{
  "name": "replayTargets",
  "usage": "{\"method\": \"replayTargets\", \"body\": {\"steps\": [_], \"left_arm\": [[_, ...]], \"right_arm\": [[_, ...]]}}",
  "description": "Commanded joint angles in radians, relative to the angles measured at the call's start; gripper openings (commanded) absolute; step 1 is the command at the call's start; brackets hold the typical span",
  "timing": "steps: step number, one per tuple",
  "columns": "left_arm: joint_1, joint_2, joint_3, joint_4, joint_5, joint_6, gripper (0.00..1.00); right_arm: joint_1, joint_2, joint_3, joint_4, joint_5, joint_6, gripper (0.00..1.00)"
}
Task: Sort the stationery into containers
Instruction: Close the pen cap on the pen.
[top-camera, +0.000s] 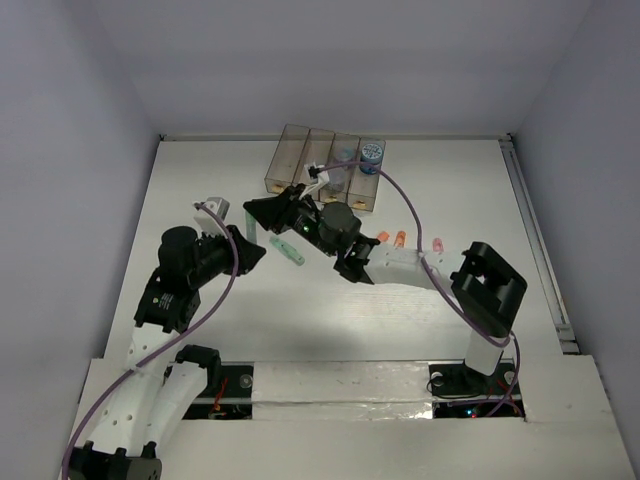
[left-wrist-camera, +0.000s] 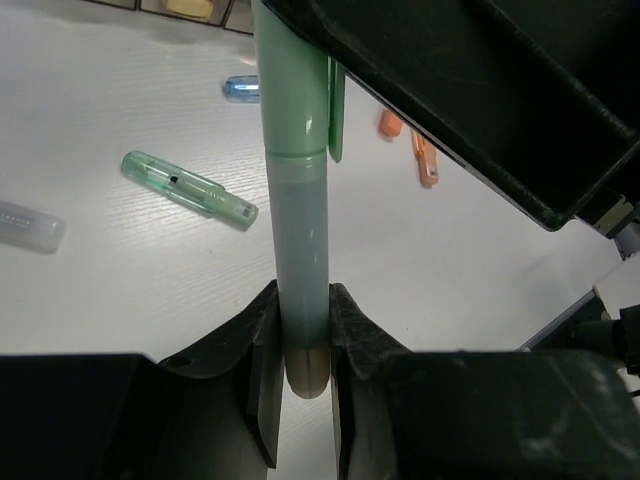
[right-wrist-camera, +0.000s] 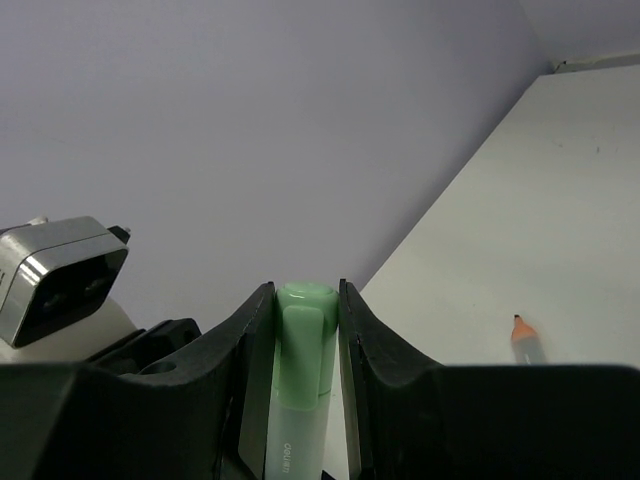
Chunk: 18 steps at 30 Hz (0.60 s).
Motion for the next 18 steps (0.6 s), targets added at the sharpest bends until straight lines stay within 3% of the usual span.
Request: {"method": "replayTargets", "body": {"steps": [1, 12, 18], "left_arm": [[0.028, -0.012, 0.038, 0.319, -0.07, -0.01, 0.0], [0.038, -0.015, 0.044, 0.314, -0.09, -0.002, 0.0], [0.038, -0.011, 0.047, 0.316, -0.096, -0.001, 0.0]], "right_arm": [[0.116, 0.001, -0.09, -0.186, -0.187, -0.038, 0.0], [0.159, -0.031, -0.262, -0.156, -0.204, 0.06, 0.0], [0.17, 0.001, -0.237, -0.18, -0.276, 0.098, 0.0]]}}
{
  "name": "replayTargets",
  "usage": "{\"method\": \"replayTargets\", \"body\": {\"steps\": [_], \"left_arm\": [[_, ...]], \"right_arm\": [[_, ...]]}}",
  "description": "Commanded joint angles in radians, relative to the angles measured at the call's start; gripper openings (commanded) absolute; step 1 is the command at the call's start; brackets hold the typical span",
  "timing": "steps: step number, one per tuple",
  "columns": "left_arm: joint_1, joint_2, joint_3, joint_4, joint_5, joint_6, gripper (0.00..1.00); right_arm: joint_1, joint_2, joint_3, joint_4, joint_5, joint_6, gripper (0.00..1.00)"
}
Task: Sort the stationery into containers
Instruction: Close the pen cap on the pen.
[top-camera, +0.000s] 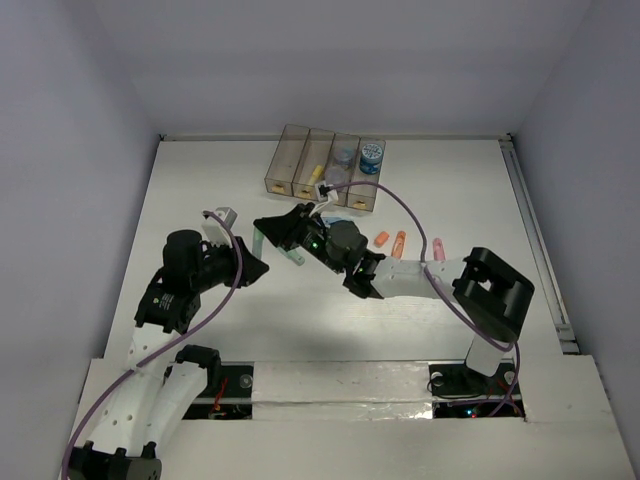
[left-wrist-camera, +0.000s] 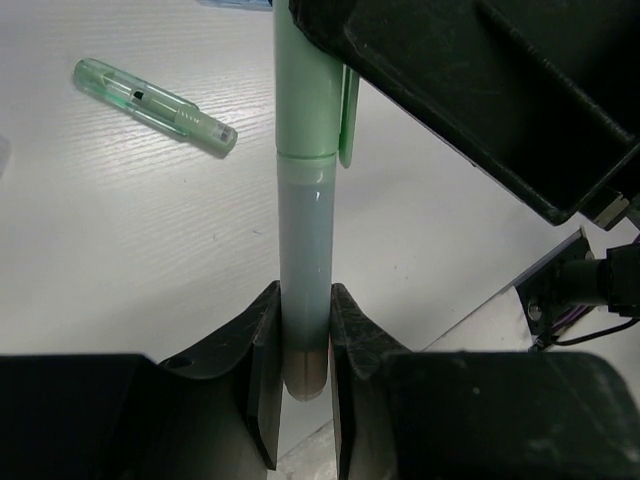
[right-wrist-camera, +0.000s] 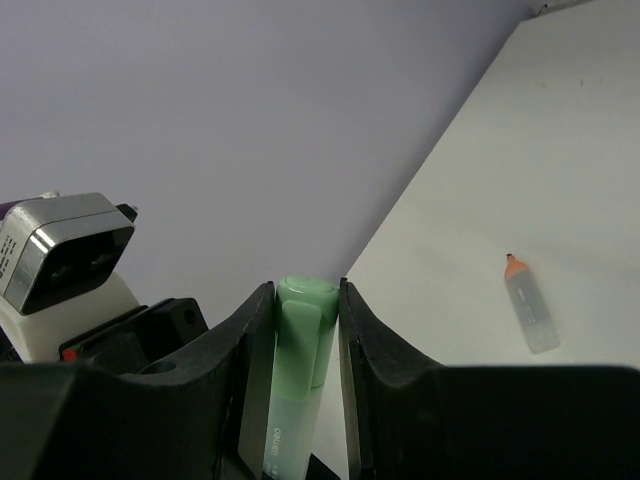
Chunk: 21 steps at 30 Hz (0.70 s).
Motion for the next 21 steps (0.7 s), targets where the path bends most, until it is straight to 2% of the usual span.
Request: {"method": "replayTargets", "body": {"steps": [1, 13, 21], "left_arm": [[0.039, -0.012, 0.051, 0.462, -0.172, -0.02, 0.0], [0.039, -0.014, 0.055, 0.459, -0.178, -0.016, 0.0], [0.039, -0.011, 0.031, 0.48, -0.086, -0.022, 0.0]], "right_arm": [[0.136, 0.064, -0.046, -0.271, -0.342, 0.023, 0.0], [0.136, 0.118, 0.0, -0.326, -0.441, 0.066, 0.0], [-0.008, 0.107, -0.014, -0.162, -0.486, 0.178, 0.0]]}}
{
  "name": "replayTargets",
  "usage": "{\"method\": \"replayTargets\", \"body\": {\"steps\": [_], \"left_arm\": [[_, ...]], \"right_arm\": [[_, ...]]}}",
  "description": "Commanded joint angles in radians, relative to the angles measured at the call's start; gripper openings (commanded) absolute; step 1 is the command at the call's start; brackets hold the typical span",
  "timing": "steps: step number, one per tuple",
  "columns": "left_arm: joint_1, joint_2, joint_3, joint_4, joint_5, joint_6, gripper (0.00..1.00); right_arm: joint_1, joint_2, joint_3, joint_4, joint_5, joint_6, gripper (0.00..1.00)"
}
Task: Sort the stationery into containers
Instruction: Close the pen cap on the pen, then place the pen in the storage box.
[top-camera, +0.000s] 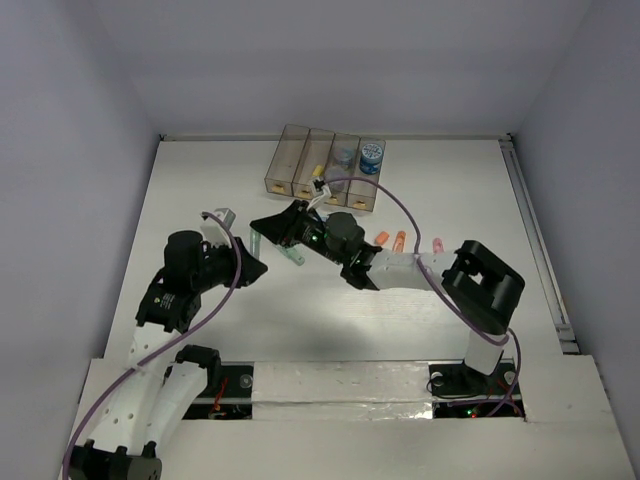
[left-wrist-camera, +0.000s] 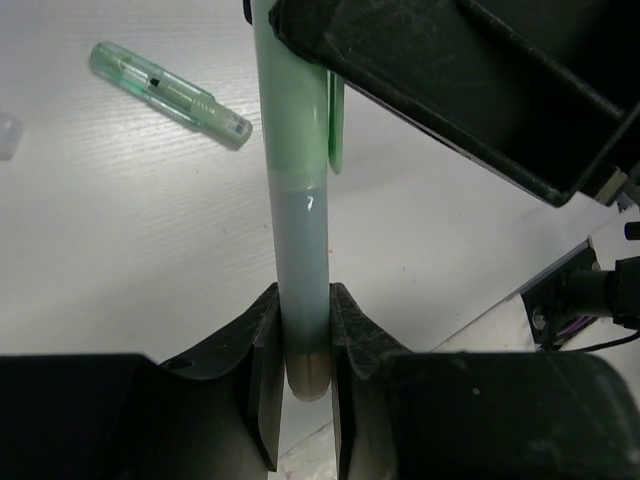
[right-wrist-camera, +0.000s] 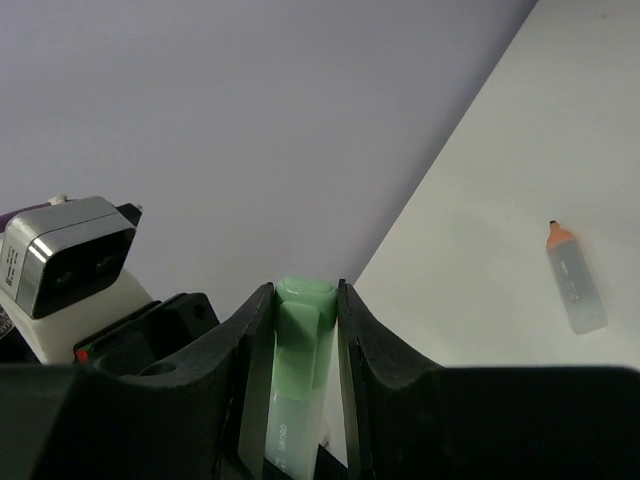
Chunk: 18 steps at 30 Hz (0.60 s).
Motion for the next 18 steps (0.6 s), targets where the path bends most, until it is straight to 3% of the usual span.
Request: {"method": "replayTargets", "body": {"steps": [1, 3, 6, 10, 18], "left_arm": [[0.037, -0.009, 0.044, 0.498, -0.05, -0.007, 0.06], [0.037, -0.003, 0.042, 0.504, -0.024, -0.01, 0.14], [0.037, 0.007, 0.041, 0.51, 0.011, -0.013, 0.38], [0.037, 0.011, 0.039, 0.511, 0.045, -0.015, 0.55], [0.025, -0.009, 0.048, 0.47, -0.004, 0.007, 0.7]], "right_arm": [[0.028, 0.033, -0.052, -0.162, -0.304, 0.054, 0.0], [0.013, 0.011, -0.034, -0.165, -0.271, 0.036, 0.0], [-0.036, 0.001, 0.033, -0.202, -0.209, 0.017, 0.0], [-0.105, 0.028, 0.133, -0.259, -0.091, -0.016, 0.0], [-0.28, 0.132, 0.306, -0.289, -0.048, -0.018, 0.0]]}}
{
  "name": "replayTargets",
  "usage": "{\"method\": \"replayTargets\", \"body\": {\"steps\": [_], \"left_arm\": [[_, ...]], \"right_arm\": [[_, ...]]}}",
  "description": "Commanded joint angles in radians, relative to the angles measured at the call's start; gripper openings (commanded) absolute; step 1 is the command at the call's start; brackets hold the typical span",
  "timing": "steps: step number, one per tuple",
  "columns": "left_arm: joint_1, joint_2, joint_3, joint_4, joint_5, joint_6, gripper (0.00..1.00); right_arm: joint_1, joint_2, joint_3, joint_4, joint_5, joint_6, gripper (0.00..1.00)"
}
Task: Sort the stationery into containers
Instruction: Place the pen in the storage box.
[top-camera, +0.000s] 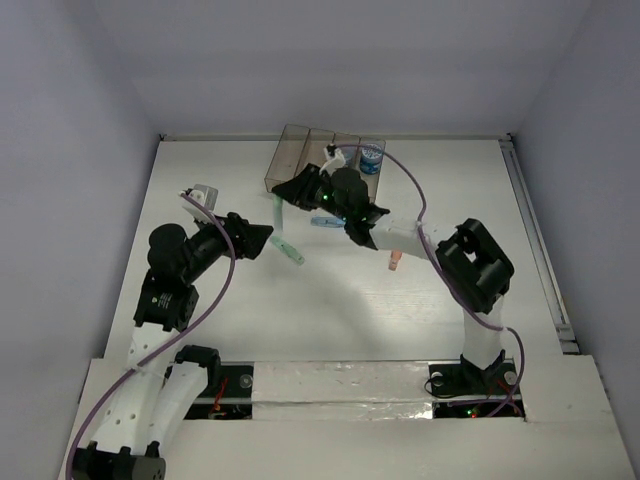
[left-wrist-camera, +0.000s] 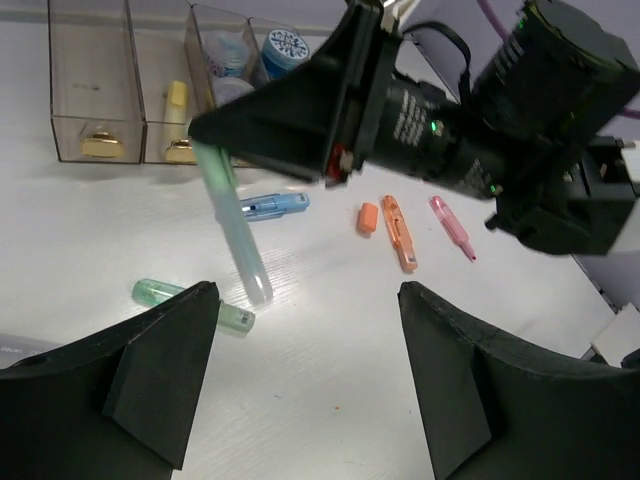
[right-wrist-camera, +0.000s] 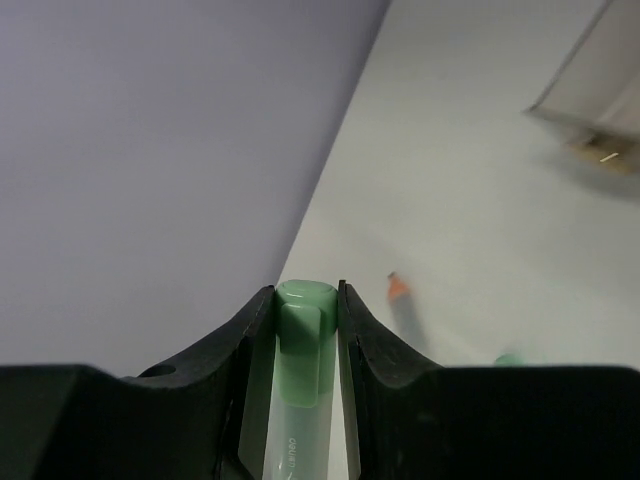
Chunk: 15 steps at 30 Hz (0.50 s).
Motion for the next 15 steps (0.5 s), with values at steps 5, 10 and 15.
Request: {"method": "replayTargets", "body": {"steps": [5, 10, 15], "left_arm": [[-0.028, -0.011, 0.046, 0.037, -0.031, 0.017, 0.72], [-0.037, -0.011, 0.046, 0.032, -0.037, 0.017, 0.73], [-0.046, -0.006, 0.046, 0.03, -0.044, 0.018, 0.72]], "right_arm": [[-0.145, 0.128, 0.23, -0.159, 0.076, -0.111, 0.0], [-0.211, 0.259, 0.445, -0.326, 0.15, -0.215, 0.0], [-0.248, 0.411, 0.701, -0.427, 0.219, -0.267, 0.01]]}}
